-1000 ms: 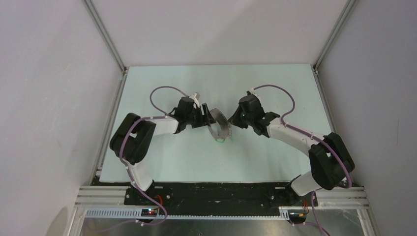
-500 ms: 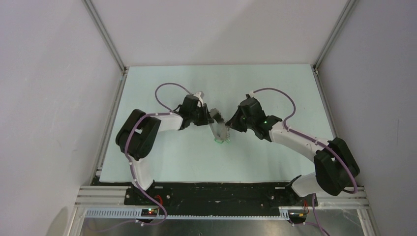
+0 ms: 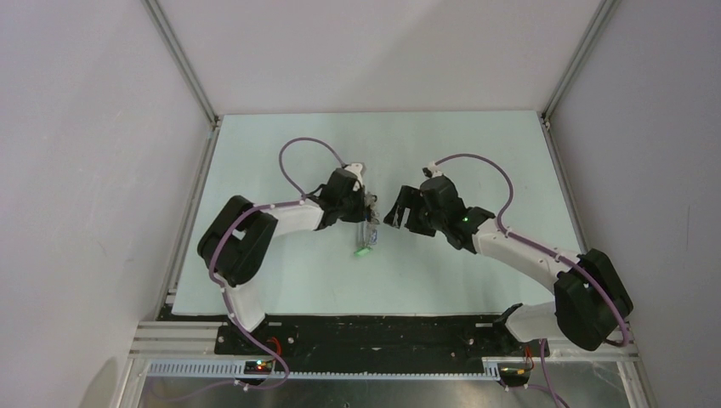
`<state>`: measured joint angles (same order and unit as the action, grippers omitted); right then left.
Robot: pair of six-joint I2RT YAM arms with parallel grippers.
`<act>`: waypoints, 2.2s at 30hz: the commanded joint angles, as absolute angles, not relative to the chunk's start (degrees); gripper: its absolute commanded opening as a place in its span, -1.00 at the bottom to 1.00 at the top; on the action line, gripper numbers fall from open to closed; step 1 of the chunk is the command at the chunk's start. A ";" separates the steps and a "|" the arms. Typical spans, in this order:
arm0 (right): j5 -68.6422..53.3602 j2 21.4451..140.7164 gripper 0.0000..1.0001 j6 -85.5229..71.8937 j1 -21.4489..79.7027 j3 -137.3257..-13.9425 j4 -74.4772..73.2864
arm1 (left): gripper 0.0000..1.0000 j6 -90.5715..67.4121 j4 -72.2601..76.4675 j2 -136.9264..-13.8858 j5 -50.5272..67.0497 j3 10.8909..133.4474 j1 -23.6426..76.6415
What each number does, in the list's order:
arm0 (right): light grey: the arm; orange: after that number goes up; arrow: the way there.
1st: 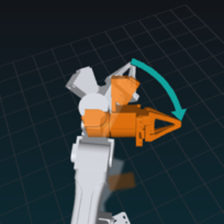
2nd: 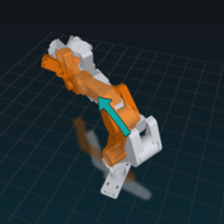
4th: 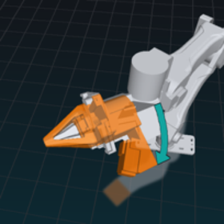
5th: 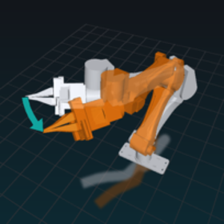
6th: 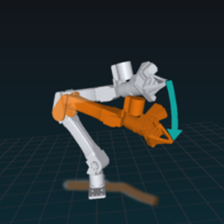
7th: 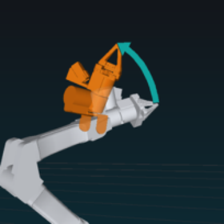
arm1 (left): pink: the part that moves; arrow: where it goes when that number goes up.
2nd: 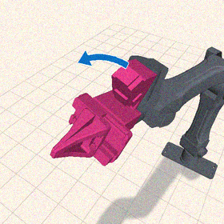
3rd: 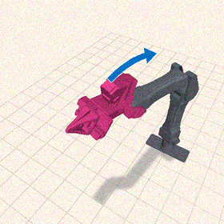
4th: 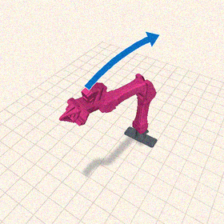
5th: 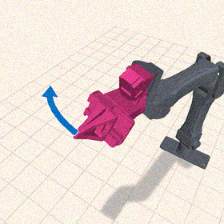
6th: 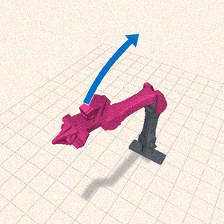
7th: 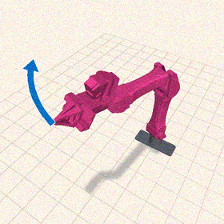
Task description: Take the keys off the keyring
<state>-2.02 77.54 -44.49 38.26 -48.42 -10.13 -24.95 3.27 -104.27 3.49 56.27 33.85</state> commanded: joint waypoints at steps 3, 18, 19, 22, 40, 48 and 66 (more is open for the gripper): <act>-9.98 74.05 0.77 -30.28 33.18 -48.56 -6.49 | -1.00 -18.53 1.46 -100.04 -3.79 58.32 37.87; -16.84 83.01 0.41 -30.90 36.22 -58.19 -6.97 | -1.00 -15.64 1.41 -96.07 -10.81 57.09 41.23; -16.73 83.68 0.37 -31.14 37.11 -58.23 -6.58 | -1.00 -15.56 1.47 -95.67 -11.58 56.98 41.40; -15.16 85.00 0.28 -31.97 38.67 -58.24 -6.46 | -1.00 -15.56 1.84 -94.61 -12.39 56.31 41.65; -12.03 80.42 -1.00 -33.50 35.70 -50.73 -1.83 | 0.47 -23.92 21.38 -76.88 -0.63 38.81 35.91; -26.57 71.50 -1.00 -35.10 29.51 -40.93 13.27 | 0.60 -32.04 34.75 -76.22 16.90 33.10 29.58; -31.26 59.69 -1.00 -39.07 28.74 -34.50 25.54 | -0.32 -47.24 64.69 -86.31 39.11 32.18 29.45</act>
